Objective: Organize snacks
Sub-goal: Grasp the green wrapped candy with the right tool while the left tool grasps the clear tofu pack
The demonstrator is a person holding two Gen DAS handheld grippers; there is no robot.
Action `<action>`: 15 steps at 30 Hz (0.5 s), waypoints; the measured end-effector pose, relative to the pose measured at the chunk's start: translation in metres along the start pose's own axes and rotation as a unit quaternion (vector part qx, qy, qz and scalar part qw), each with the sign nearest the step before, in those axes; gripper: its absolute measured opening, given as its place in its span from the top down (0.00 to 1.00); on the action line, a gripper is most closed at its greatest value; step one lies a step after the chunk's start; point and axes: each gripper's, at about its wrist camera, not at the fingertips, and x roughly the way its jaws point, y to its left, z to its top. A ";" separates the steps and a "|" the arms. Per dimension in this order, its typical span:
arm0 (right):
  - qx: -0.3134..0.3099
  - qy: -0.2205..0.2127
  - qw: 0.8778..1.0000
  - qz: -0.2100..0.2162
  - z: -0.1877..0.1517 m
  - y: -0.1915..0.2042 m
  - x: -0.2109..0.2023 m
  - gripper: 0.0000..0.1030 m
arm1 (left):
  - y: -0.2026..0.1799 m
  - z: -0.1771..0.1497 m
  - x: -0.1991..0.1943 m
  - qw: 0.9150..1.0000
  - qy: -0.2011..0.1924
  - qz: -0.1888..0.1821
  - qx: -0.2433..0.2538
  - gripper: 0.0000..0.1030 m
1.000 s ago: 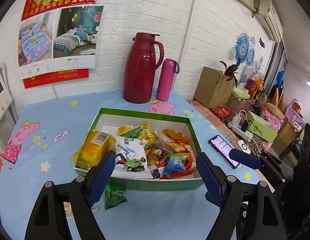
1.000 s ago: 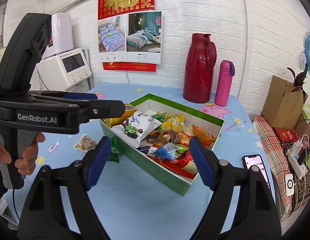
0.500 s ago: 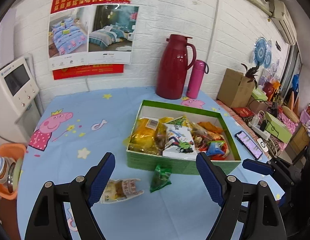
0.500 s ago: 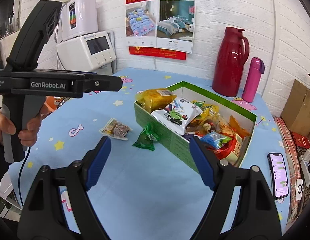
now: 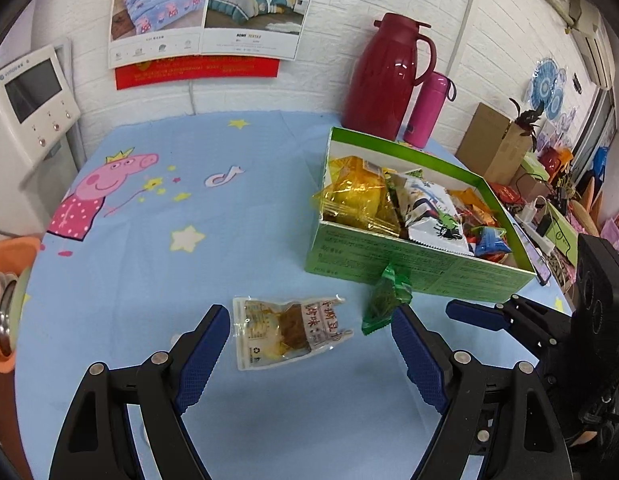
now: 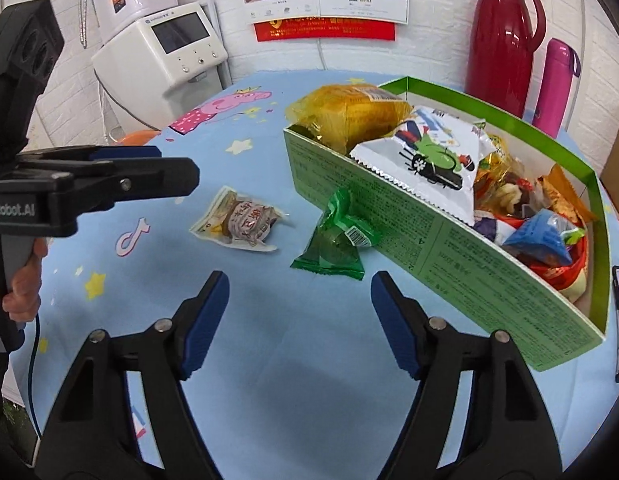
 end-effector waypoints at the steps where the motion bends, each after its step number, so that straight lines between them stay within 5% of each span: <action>1: 0.006 0.003 1.000 0.000 0.002 -0.001 0.006 0.31 | 0.004 -0.001 0.005 1.000 0.005 -0.003 -0.004 0.18; 9: 0.061 0.004 0.998 -0.006 0.014 -0.016 0.037 0.42 | 0.020 0.008 0.035 0.999 0.025 -0.027 -0.004 0.18; 12: 0.065 0.011 0.998 0.004 0.013 -0.020 0.044 0.67 | 0.019 0.014 0.049 0.999 0.032 -0.036 0.002 0.18; 15: 0.052 0.012 0.999 0.006 0.010 -0.021 0.039 0.68 | 0.018 0.015 0.063 0.998 0.046 -0.049 0.012 0.18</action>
